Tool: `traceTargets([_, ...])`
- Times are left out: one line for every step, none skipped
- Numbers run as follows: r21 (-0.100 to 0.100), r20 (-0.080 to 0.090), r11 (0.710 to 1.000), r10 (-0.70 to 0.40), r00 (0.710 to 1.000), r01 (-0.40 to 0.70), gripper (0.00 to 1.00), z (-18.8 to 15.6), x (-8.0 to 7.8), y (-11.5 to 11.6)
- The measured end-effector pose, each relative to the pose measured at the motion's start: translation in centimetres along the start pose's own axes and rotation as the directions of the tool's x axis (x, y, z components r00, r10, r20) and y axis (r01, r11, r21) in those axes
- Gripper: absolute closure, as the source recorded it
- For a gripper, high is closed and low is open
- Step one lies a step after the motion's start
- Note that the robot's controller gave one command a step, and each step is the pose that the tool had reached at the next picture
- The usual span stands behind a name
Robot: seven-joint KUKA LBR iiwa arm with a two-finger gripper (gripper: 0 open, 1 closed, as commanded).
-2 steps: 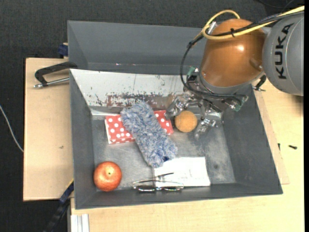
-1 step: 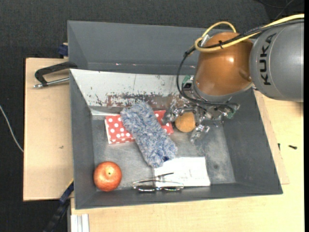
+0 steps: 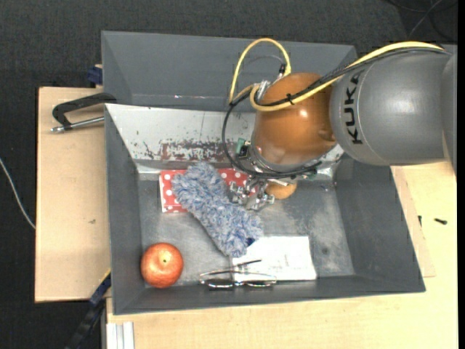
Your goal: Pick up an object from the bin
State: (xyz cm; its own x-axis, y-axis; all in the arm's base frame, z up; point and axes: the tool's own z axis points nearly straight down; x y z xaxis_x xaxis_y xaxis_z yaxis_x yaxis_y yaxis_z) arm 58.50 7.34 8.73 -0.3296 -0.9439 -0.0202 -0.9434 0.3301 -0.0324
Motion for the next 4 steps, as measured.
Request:
traceTargets([0.000, 0.000, 1.000, 0.001, 1.000, -0.001, 1.00, 0.00, 0.00, 0.00])
traceTargets([-0.007, 0.001, 1.000, -0.001, 1.000, 0.001, 1.00, -0.17, 0.60, -0.03])
traceTargets([-0.007, 0.001, 1.000, -0.001, 1.000, 0.001, 1.00, -0.17, 0.59, -0.03])
traceTargets([-0.007, 0.001, 1.000, 0.000, 1.000, 0.000, 1.00, -0.17, 0.59, -0.03])
